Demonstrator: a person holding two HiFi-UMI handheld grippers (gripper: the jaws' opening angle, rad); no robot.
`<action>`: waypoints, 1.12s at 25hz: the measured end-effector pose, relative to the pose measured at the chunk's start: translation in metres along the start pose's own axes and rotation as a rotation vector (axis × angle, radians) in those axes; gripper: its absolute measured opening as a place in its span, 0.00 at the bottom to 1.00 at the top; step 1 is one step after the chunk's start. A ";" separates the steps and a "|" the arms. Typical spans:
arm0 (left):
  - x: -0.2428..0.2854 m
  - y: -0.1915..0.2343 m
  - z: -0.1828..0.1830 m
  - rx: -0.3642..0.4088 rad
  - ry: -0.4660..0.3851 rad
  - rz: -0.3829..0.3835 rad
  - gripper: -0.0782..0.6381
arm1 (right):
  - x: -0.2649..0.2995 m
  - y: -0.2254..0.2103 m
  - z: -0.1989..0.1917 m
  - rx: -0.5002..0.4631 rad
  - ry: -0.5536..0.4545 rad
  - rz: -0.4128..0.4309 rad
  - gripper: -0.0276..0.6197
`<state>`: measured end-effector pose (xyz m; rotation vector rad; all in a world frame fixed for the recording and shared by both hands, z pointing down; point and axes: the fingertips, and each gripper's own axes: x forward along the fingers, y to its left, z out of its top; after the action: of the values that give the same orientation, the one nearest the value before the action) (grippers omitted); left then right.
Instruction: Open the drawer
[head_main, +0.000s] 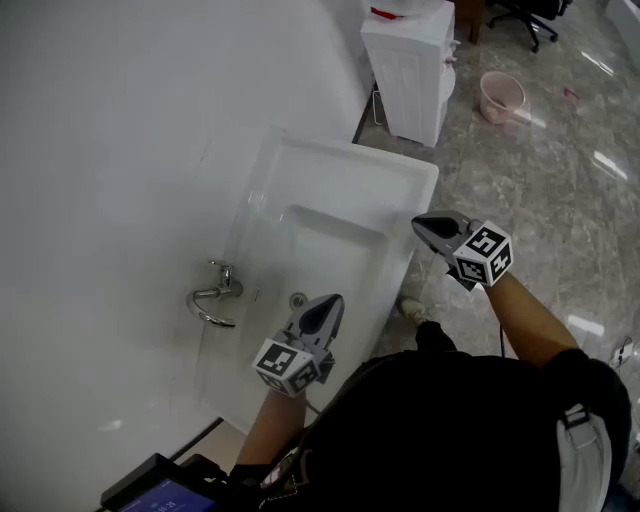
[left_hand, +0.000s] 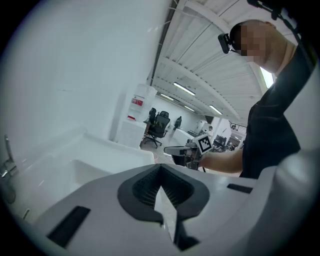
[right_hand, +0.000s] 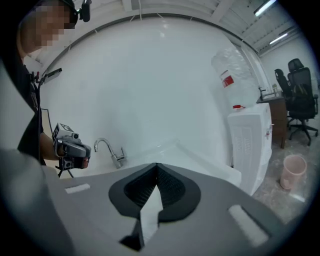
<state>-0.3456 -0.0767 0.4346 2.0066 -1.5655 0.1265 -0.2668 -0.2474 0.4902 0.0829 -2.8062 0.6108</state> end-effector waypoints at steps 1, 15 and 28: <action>0.014 -0.004 -0.002 0.008 0.016 -0.020 0.10 | -0.007 -0.012 -0.005 -0.003 0.002 -0.018 0.04; 0.154 -0.036 -0.050 0.098 0.207 -0.218 0.10 | -0.050 -0.101 -0.121 -0.032 0.064 -0.116 0.04; 0.216 -0.018 -0.089 0.077 0.287 -0.247 0.10 | 0.006 -0.115 -0.242 -0.096 0.227 -0.023 0.10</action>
<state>-0.2390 -0.2148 0.5910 2.1150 -1.1425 0.3650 -0.2001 -0.2517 0.7501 0.0255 -2.6056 0.4480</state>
